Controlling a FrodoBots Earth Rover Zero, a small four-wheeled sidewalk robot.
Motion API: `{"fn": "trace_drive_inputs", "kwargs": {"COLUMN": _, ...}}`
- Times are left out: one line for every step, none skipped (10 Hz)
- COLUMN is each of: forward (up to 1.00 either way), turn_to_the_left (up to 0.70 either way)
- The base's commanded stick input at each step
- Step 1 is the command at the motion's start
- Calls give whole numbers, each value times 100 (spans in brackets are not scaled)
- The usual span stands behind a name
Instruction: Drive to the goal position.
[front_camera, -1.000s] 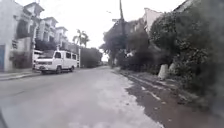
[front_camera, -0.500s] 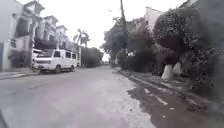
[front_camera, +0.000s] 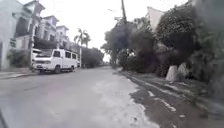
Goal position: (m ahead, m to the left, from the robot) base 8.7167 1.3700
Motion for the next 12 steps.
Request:
{"fn": "trace_drive_inputs", "kwargs": {"forward": 50, "turn_to_the_left": 0}}
{"fn": "trace_drive_inputs", "kwargs": {"forward": 50, "turn_to_the_left": 0}}
{"fn": "trace_drive_inputs", "kwargs": {"forward": 50, "turn_to_the_left": 0}}
{"fn": "trace_drive_inputs", "kwargs": {"forward": 50, "turn_to_the_left": 0}}
{"fn": "trace_drive_inputs", "kwargs": {"forward": 50, "turn_to_the_left": 0}}
{"fn": "trace_drive_inputs", "kwargs": {"forward": 50, "turn_to_the_left": 0}}
{"fn": "trace_drive_inputs", "kwargs": {"forward": 50, "turn_to_the_left": 0}}
{"fn": "trace_drive_inputs", "kwargs": {"forward": 50, "turn_to_the_left": 0}}
{"fn": "trace_drive_inputs", "kwargs": {"forward": 50, "turn_to_the_left": 0}}
{"fn": "trace_drive_inputs", "kwargs": {"forward": 50, "turn_to_the_left": 0}}
{"fn": "trace_drive_inputs", "kwargs": {"forward": 50, "turn_to_the_left": 0}}
{"fn": "trace_drive_inputs", "kwargs": {"forward": 50, "turn_to_the_left": 0}}
